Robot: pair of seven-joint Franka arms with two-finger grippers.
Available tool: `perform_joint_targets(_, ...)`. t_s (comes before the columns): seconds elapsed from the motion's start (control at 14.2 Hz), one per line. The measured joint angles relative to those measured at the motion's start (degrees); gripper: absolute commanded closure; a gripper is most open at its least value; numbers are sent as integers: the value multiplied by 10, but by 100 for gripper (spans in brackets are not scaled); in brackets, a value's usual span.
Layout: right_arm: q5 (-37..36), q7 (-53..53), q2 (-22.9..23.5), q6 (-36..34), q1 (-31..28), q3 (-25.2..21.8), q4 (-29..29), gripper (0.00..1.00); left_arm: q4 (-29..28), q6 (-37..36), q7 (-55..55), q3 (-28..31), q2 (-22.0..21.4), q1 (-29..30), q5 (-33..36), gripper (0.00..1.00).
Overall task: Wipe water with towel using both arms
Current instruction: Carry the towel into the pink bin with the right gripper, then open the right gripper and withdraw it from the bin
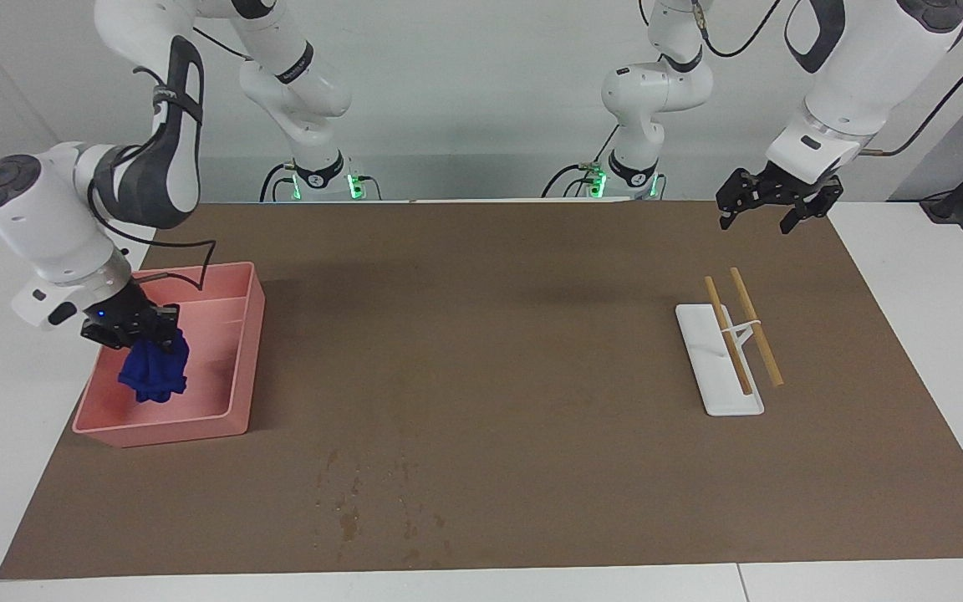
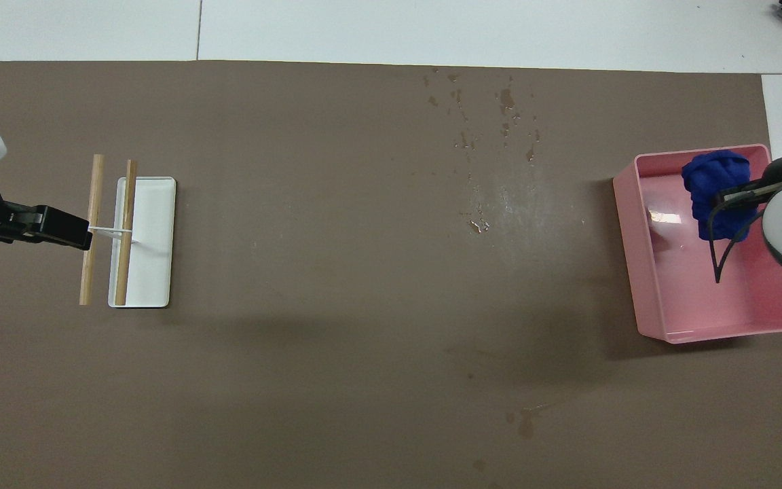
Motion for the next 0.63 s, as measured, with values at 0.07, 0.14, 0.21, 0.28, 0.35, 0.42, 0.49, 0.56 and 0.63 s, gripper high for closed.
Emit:
perform_joint_targets(0.07,0,0,-3,16,-1,0,-21,100,0,0,0,0,0,0,0,0)
perform_joint_targets(0.14,0,0,-6,22,-4,0,-32,96,0,0,0,0,0,0,0,0)
perform_joint_targets(0.21,0,0,-10,23,-8,0,-38,70,0,0,0,0,0,0,0,0)
perform_joint_targets(0.28,0,-1,-13,23,-10,0,-40,8,0,0,0,0,0,0,0,0)
perform_joint_targets(0.35,0,-2,-16,23,-12,0,-41,0,0,0,0,0,0,0,0,0)
perform_joint_targets(0.42,0,-6,-19,23,-13,0,-41,0,0,0,0,0,0,0,0,0)
perform_joint_targets(0.49,0,-12,-21,23,-13,0,-41,0,0,0,0,0,0,0,0,0)
perform_joint_targets(0.56,0,-18,-23,23,-13,0,-41,0,0,0,0,0,0,0,0,0)
perform_joint_targets(0.63,0,-21,-25,22,-13,1,-39,0,0,0,0,0,0,0,0,0)
